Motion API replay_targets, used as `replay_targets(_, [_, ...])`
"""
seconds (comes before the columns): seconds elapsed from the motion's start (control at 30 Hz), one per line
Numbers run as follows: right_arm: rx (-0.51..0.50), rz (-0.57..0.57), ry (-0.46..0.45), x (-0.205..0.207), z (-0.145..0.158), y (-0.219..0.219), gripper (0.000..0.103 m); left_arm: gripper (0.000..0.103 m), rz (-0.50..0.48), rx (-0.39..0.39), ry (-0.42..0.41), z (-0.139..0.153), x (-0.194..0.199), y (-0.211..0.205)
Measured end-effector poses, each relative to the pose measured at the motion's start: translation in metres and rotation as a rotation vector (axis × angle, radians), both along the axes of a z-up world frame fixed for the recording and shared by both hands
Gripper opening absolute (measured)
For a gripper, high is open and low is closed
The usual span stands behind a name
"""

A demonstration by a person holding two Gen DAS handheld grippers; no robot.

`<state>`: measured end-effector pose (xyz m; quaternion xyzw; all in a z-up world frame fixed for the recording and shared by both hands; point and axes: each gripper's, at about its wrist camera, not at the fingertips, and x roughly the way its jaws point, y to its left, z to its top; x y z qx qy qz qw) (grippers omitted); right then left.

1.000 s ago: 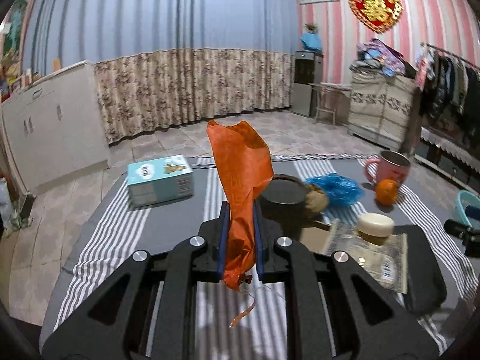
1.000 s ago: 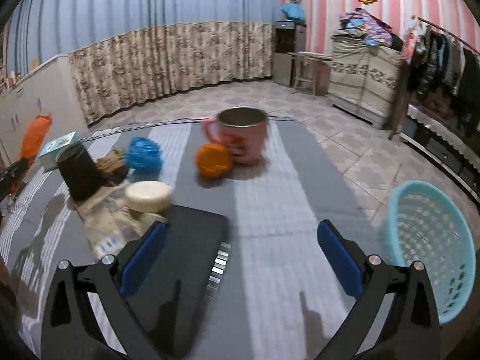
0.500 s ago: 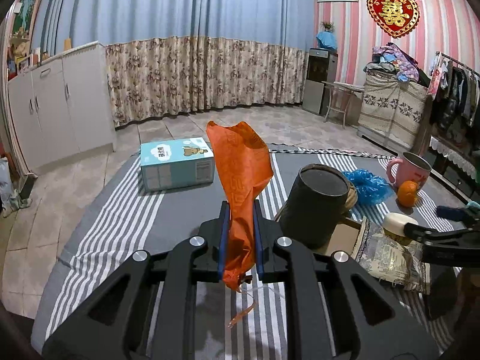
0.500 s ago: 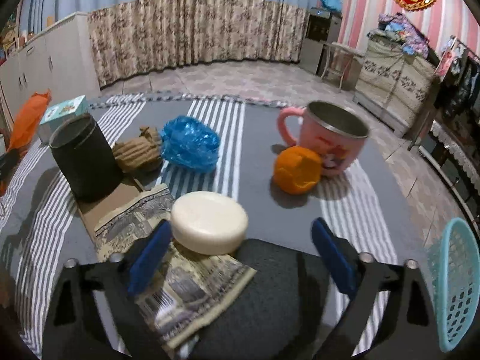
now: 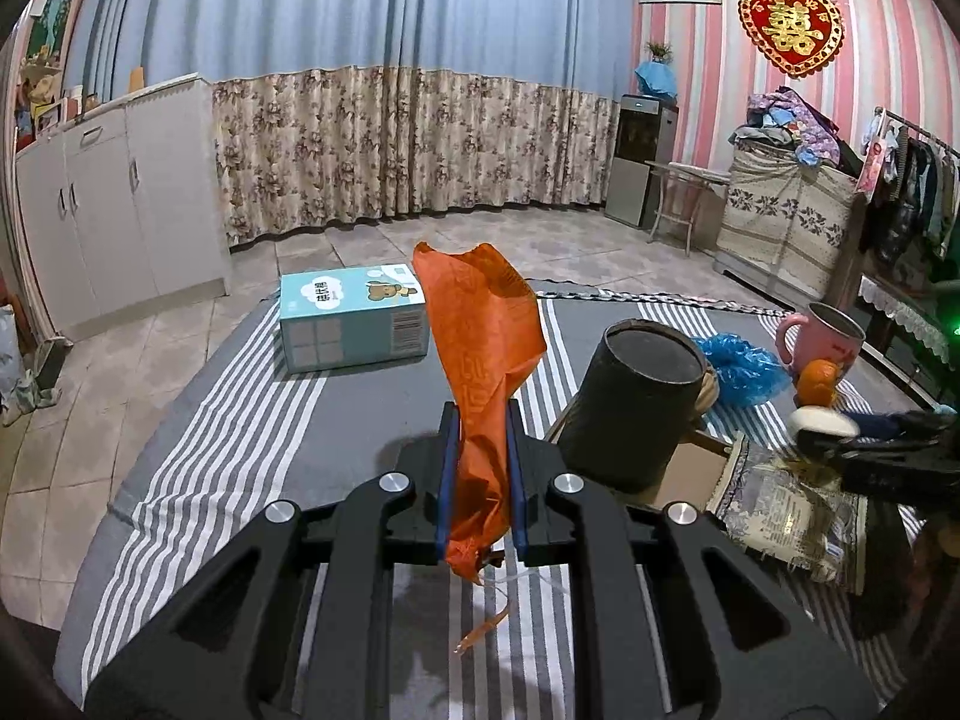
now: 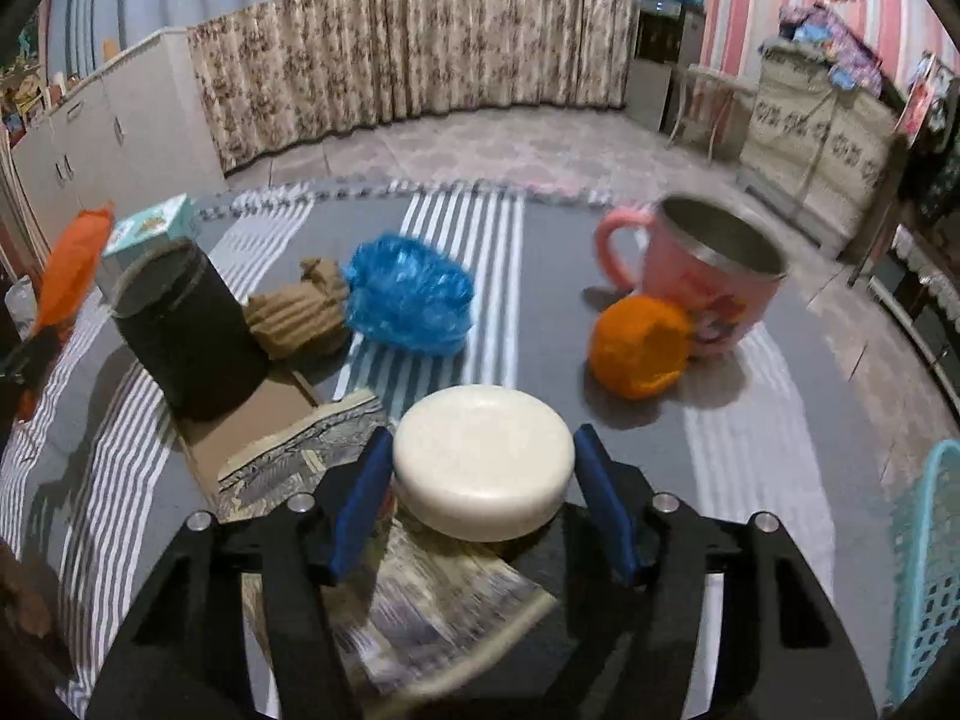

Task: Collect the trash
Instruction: 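Grasp the white round lid with the right tool while the left tool holds the orange bag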

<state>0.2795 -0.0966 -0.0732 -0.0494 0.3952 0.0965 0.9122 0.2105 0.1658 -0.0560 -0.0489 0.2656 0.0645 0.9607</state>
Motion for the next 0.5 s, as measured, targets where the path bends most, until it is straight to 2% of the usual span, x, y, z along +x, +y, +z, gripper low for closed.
replay_targets(0.13, [0.006,-0.025,-0.066,-0.025,0.020,-0.027,0.061,0.013,-0.004,0.017,0.007,-0.002,0.002,-0.003])
replay_targets(0.33, [0.034,-0.072,-0.131,-0.067,0.045,-0.096,0.061,0.013,-0.007,0.002,0.000,0.002,0.000,-0.004])
replay_targets(0.5, [0.021,-0.109,-0.158,-0.091,0.058,-0.148,0.061,0.013,-0.026,0.034,0.001,0.015,-0.017,-0.024])
